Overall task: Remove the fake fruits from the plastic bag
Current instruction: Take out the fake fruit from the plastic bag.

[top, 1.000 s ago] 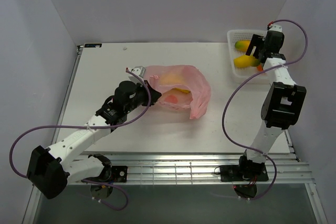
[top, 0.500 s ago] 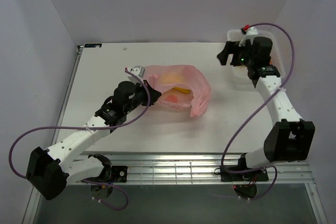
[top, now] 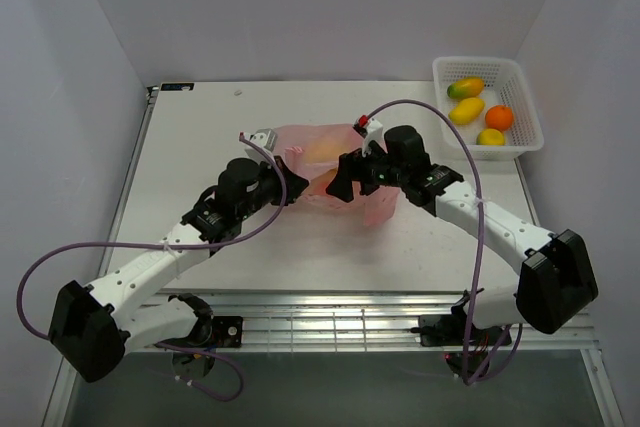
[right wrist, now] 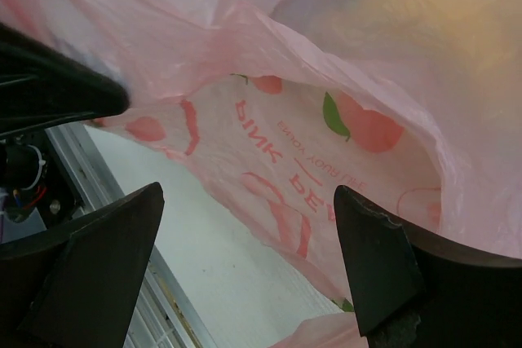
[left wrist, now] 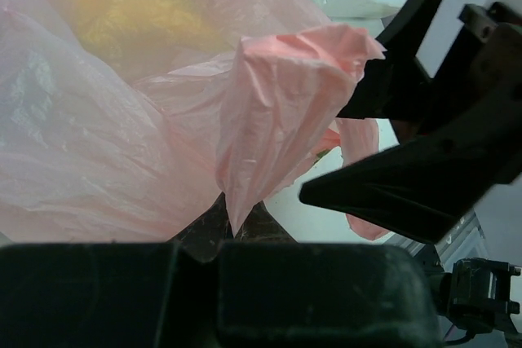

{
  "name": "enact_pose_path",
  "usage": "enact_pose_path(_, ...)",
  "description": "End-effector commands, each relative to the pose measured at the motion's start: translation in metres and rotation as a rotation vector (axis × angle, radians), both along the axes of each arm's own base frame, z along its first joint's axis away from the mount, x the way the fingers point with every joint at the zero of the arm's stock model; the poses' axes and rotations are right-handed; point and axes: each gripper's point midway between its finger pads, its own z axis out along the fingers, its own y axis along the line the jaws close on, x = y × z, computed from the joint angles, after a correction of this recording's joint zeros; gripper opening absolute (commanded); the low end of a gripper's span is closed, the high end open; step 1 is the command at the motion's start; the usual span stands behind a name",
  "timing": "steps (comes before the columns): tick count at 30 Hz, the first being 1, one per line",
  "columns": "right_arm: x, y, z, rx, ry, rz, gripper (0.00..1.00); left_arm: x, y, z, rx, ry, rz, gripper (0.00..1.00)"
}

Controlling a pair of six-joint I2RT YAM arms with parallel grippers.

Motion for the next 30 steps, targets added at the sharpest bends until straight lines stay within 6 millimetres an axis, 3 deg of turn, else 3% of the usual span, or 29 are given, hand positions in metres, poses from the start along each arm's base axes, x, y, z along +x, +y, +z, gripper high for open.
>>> enact_pose_path(1,0.016,0.003,-0.006,0.005,0.045,-0.120,0.90,-0.005,0.001,0.016,-0.034,-0.037,0.002,0.00)
enact_pose_path(3,0.021,0.007,-0.010,-0.006,0.062,-0.150,0.90,-0.007,0.000,0.015,-0.035,-0.036,-0.001,0.00)
enact_pose_path(11,0.038,0.011,-0.060,-0.135,0.123,-0.283,0.90,-0.010,-0.002,0.019,-0.042,-0.044,-0.010,0.00)
enact_pose_path(17,0.076,0.031,-0.053,-0.049,-0.049,-0.311,0.90,-0.013,-0.006,0.019,-0.047,-0.046,-0.033,0.00)
enact_pose_path(20,0.097,0.028,-0.062,-0.102,-0.181,-0.346,0.90,-0.014,-0.007,0.021,-0.047,-0.052,-0.038,0.00)
enact_pose_path(24,0.126,0.019,-0.057,-0.164,-0.346,-0.403,0.90,-0.016,-0.006,0.024,-0.048,-0.066,-0.044,0.00)
enact_pose_path(30,0.155,0.010,-0.068,-0.325,-0.466,-0.430,0.90,-0.017,-0.004,0.029,-0.046,-0.086,-0.039,0.00)
